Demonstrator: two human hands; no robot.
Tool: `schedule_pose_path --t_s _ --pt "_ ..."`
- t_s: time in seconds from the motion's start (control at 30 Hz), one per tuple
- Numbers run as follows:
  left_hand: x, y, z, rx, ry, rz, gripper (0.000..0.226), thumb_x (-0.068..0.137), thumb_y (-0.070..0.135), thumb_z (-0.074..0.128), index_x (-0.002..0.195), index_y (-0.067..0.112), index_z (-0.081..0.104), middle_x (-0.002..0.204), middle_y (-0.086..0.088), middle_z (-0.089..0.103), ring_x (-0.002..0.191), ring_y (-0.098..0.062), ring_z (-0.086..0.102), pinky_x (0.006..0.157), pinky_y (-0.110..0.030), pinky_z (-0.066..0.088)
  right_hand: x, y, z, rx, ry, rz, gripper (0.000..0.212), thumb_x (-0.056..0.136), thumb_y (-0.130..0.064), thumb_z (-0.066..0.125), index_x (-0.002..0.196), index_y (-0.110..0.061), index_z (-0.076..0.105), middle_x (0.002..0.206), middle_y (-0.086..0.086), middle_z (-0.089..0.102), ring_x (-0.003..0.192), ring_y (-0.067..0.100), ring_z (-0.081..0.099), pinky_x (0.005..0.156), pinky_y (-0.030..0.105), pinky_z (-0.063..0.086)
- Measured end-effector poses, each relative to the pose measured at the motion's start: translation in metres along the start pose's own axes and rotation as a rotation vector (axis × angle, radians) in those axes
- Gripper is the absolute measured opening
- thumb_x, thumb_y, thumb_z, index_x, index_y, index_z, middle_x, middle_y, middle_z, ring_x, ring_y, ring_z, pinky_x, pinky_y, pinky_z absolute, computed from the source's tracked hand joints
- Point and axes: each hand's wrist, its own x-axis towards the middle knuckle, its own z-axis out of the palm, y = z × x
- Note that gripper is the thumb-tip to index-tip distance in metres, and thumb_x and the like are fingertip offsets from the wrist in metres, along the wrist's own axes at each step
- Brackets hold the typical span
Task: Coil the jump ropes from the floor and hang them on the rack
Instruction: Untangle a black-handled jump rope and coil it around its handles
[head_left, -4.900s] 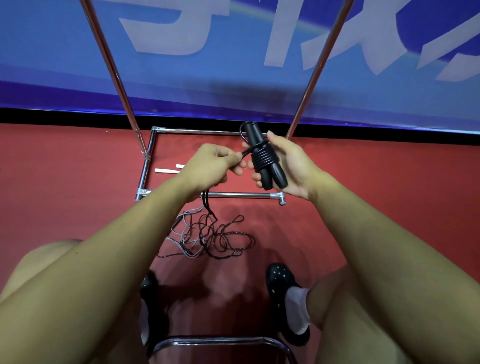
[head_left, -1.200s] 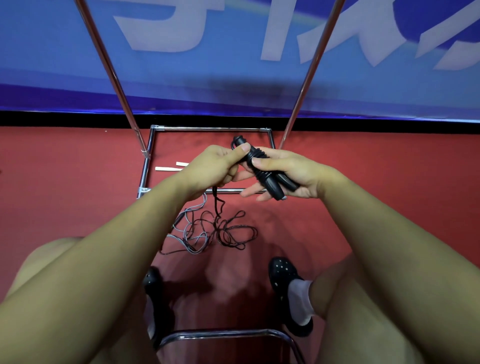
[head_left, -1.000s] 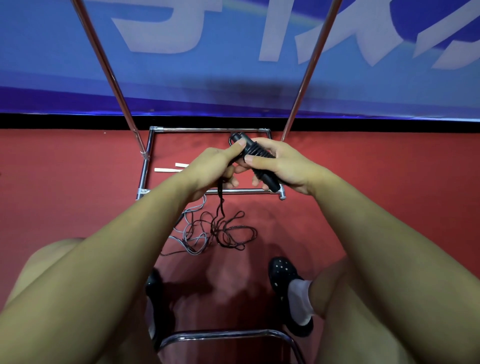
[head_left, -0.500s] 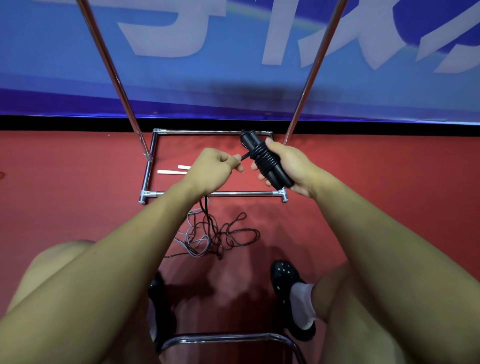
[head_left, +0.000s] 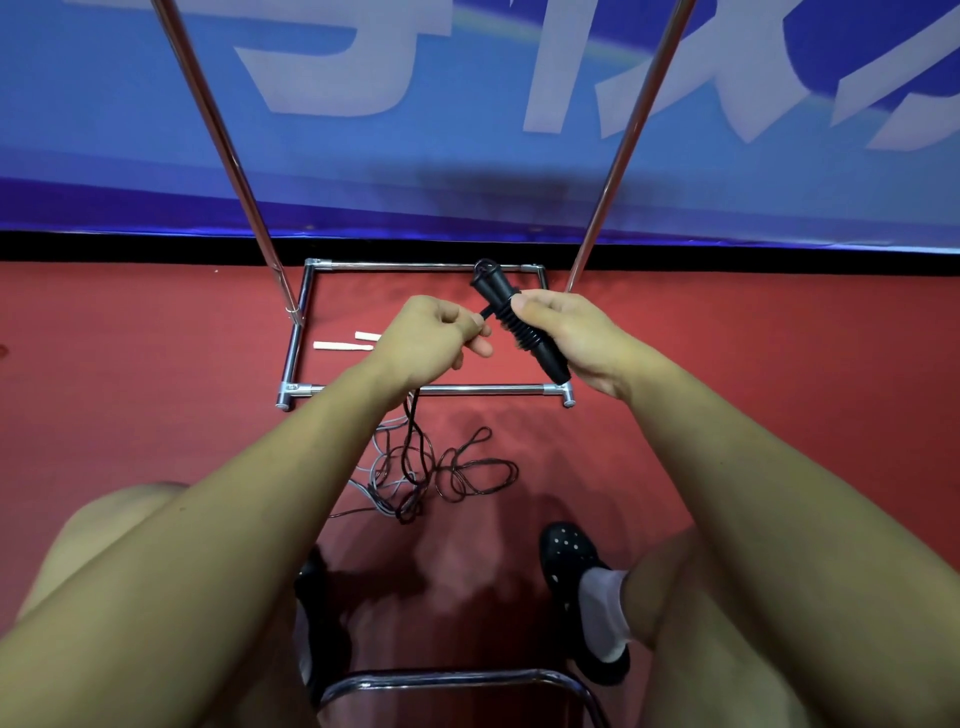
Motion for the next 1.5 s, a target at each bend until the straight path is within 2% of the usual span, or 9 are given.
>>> schedule_pose_path --t_s 0.1,0.37,0.63,0.8,0.97,1.1,1.27,1.4,1.5 --pt "0.000 0.001 -0.001 -0.039 -0.028 -0.007 0.023 0.103 0.017 0.052 0.100 0.007 0.073 0.087 0.003 0.080 0.061 -0.009 0.059 0.072 -0.028 0.047 -0.002 0.000 0.001 -0.055 -0.011 -0.021 0.028 0.100 -0.027 0.065 0.126 -0.016 0.070 0.096 -0.012 0.072 0.087 0.002 0.065 0.086 0.021 0.048" --pt "-0.006 0.006 0.002 -0.063 -0.055 -0.013 0.051 0.099 0.052 0.057 0.089 0.007 0.079 0.082 -0.004 0.079 0.064 -0.016 0.067 0.064 -0.030 0.045 -0.006 0.001 0.001 -0.178 0.060 -0.043 0.043 0.073 -0.035 0.092 0.106 -0.022 0.067 0.100 0.001 0.075 0.094 0.018 0.073 0.096 0.039 0.057" --pt "-0.008 0.009 -0.001 -0.232 -0.158 -0.042 0.033 0.101 0.035 0.061 0.086 0.010 0.077 0.081 -0.005 0.078 0.066 -0.014 0.071 0.056 -0.020 0.053 -0.015 0.002 -0.007 0.038 -0.388 0.121 0.042 0.097 -0.013 0.068 0.137 -0.013 0.054 0.127 0.011 0.070 0.110 0.031 0.072 0.100 0.043 0.056" --pt "-0.011 0.017 -0.002 -0.395 -0.222 -0.188 0.036 0.099 0.039 0.063 0.110 0.008 0.076 0.100 -0.011 0.078 0.064 -0.019 0.074 0.055 -0.019 0.057 -0.015 -0.002 -0.007 -0.070 -0.270 -0.009 0.042 0.095 -0.010 0.070 0.135 -0.018 0.057 0.099 0.009 0.077 0.079 0.027 0.072 0.083 0.046 0.057" --pt "-0.007 0.013 -0.005 -0.237 -0.174 -0.303 0.053 0.094 0.062 0.058 0.097 0.010 0.066 0.070 -0.001 0.062 0.041 -0.008 0.045 0.037 -0.016 0.034 -0.014 -0.006 -0.004 -0.089 -0.124 -0.034 0.036 0.092 -0.012 0.075 0.124 -0.011 0.060 0.085 0.006 0.070 0.063 0.016 0.059 0.057 0.028 0.049" --pt "-0.005 0.011 -0.005 -0.324 -0.231 -0.317 0.043 0.108 0.038 0.037 0.097 0.008 0.067 0.062 0.001 0.061 0.042 -0.010 0.044 0.039 -0.016 0.034 -0.011 -0.004 -0.008 -0.087 -0.098 -0.001 0.029 0.090 -0.014 0.078 0.115 -0.012 0.063 0.081 0.002 0.069 0.064 0.014 0.058 0.058 0.026 0.049" --pt "0.001 0.005 -0.003 -0.367 -0.132 -0.229 0.025 0.107 0.020 0.050 0.106 0.006 0.072 0.082 -0.001 0.076 0.054 -0.006 0.060 0.056 -0.018 0.051 -0.008 -0.003 -0.010 -0.071 -0.052 0.038 0.014 0.092 -0.025 0.076 0.102 -0.019 0.067 0.082 0.000 0.066 0.064 0.012 0.056 0.060 0.025 0.047" --pt "0.001 0.000 -0.001 -0.121 -0.040 -0.092 0.018 0.103 0.017 0.057 0.102 0.010 0.073 0.087 0.000 0.079 0.052 -0.004 0.053 0.056 -0.022 0.041 -0.006 -0.004 -0.006 0.071 -0.057 0.179 0.039 0.105 -0.048 0.049 0.109 -0.014 0.068 0.090 0.006 0.069 0.065 0.014 0.057 0.064 0.027 0.047" --pt "-0.002 0.003 -0.001 0.039 -0.006 -0.025 0.019 0.103 0.019 0.057 0.097 0.014 0.074 0.085 0.004 0.079 0.049 0.000 0.049 0.050 -0.015 0.040 -0.006 -0.005 -0.003 0.138 -0.045 0.205 0.040 0.109 -0.038 0.039 0.112 -0.008 0.065 0.094 0.010 0.069 0.068 0.015 0.059 0.070 0.028 0.049"
